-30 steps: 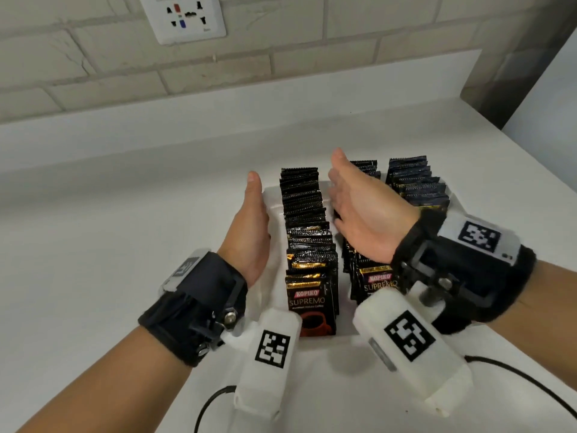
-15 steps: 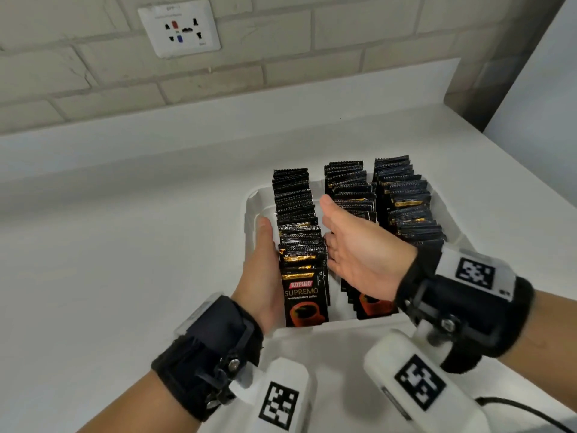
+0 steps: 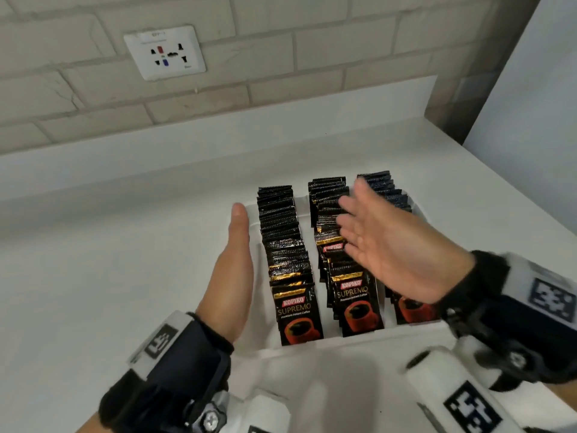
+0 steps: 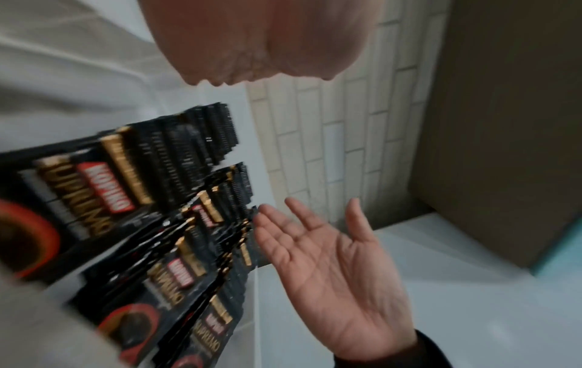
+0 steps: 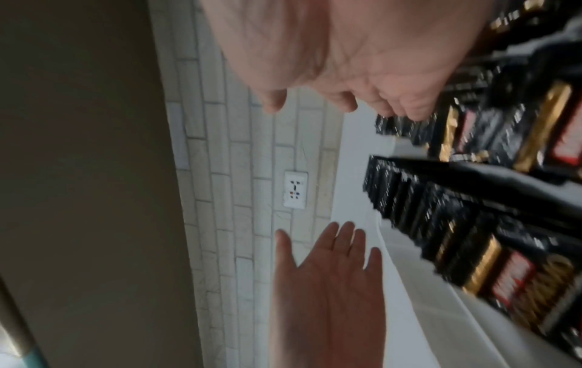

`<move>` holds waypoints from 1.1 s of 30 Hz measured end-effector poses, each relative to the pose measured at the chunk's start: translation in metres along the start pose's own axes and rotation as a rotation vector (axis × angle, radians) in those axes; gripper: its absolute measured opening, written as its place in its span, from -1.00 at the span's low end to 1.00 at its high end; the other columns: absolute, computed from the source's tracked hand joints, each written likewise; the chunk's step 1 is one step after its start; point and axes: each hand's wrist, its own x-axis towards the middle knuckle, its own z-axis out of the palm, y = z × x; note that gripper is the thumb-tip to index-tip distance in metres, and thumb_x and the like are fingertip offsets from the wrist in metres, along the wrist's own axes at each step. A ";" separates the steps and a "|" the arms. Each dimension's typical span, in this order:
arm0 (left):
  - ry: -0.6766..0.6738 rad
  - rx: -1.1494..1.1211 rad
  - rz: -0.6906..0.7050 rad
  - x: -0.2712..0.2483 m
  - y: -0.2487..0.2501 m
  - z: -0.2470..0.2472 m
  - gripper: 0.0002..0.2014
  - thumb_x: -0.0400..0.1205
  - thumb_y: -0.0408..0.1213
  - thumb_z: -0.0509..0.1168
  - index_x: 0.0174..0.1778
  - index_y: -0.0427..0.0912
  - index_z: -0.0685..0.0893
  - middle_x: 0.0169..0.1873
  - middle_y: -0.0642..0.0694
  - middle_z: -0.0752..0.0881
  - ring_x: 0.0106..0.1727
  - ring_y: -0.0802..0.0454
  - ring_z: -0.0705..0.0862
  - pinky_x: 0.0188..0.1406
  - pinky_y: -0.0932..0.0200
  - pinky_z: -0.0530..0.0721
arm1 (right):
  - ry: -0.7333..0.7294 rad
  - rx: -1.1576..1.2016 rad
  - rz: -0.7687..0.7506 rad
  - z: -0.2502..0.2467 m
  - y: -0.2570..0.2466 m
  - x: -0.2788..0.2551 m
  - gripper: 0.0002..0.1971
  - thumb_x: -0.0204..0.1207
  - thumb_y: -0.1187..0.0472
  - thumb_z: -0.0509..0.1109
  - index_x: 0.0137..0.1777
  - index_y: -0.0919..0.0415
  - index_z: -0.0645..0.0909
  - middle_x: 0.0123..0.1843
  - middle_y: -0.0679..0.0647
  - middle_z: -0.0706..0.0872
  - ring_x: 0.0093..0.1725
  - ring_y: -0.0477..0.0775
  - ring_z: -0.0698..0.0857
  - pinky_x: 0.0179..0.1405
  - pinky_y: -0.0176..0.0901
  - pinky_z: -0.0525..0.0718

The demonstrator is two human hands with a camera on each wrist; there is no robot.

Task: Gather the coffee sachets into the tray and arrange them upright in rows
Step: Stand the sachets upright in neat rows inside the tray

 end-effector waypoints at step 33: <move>0.072 -0.159 -0.231 0.084 0.017 0.090 -0.36 0.70 0.17 -0.09 0.21 -0.32 0.63 0.00 -0.30 0.75 -0.04 -0.19 0.75 0.05 -0.06 0.70 | 0.181 0.071 0.112 -0.038 -0.005 0.059 -0.51 0.66 -0.13 0.02 0.41 0.18 0.38 0.07 -0.23 0.40 0.15 -0.15 0.55 0.38 -0.13 0.33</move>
